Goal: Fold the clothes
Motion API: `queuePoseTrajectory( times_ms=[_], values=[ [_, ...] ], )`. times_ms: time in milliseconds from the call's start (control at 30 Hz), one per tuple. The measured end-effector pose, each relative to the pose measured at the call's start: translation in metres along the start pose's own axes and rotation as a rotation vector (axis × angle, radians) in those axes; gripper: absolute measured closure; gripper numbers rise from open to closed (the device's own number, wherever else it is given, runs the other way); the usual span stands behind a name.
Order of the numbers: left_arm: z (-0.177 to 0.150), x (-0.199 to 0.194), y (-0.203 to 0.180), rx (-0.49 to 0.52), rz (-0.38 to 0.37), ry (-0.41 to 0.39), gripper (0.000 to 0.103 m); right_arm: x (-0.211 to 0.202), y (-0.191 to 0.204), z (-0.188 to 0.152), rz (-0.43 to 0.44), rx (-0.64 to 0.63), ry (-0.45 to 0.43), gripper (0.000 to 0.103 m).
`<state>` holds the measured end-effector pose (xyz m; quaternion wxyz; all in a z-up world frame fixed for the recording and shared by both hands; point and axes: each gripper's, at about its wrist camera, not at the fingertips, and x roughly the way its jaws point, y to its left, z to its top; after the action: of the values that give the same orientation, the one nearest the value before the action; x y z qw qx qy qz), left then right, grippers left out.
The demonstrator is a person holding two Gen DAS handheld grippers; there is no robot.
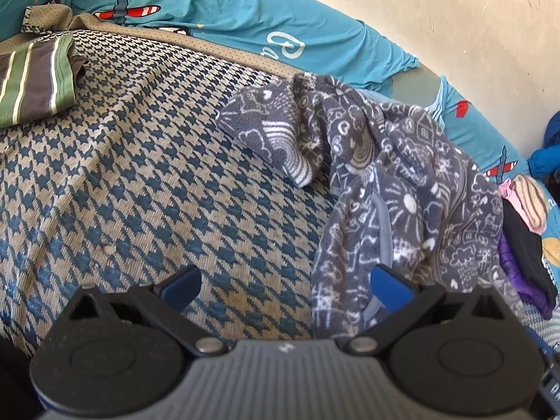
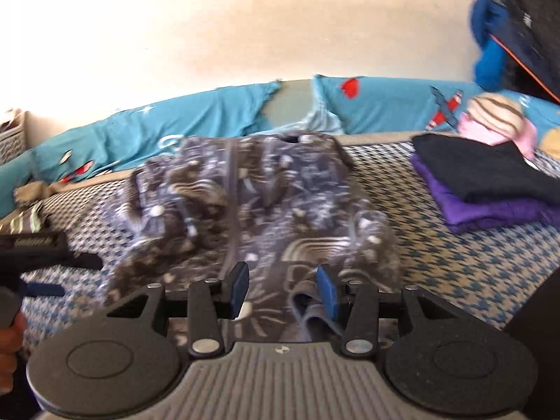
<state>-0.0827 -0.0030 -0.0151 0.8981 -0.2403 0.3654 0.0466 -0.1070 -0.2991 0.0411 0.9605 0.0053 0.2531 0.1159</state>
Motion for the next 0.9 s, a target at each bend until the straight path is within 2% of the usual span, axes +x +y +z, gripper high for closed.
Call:
queuePoseTrajectory(
  times_ms=[167, 333, 500, 567, 633, 767, 900],
  values=[
    [0.004, -0.003, 0.003, -0.033, -0.006, -0.004, 0.0, -0.003, 0.016, 0.002, -0.023, -0.044, -0.04, 0.06],
    [0.008, -0.004, 0.004, -0.053, -0.001, -0.01, 0.0, 0.001, 0.034, 0.003, 0.168, -0.034, 0.017, 0.06],
    [0.01, -0.009, 0.008, -0.069, 0.009, -0.025, 0.0, 0.01, 0.077, -0.009, 0.327, -0.158, 0.073, 0.06],
    [0.011, -0.011, 0.01, -0.076, 0.009, -0.031, 0.0, 0.014, 0.091, -0.013, 0.371, -0.208, 0.087, 0.055],
    [0.012, -0.012, 0.011, -0.08, 0.013, -0.032, 0.0, 0.018, 0.105, -0.018, 0.386, -0.261, 0.094, 0.05],
    [0.013, -0.012, 0.013, -0.087, 0.02, -0.022, 0.0, 0.028, 0.126, -0.029, 0.397, -0.338, 0.121, 0.048],
    [0.013, -0.009, 0.015, -0.093, 0.026, -0.004, 0.0, 0.038, 0.137, -0.036, 0.373, -0.378, 0.139, 0.043]
  ],
)
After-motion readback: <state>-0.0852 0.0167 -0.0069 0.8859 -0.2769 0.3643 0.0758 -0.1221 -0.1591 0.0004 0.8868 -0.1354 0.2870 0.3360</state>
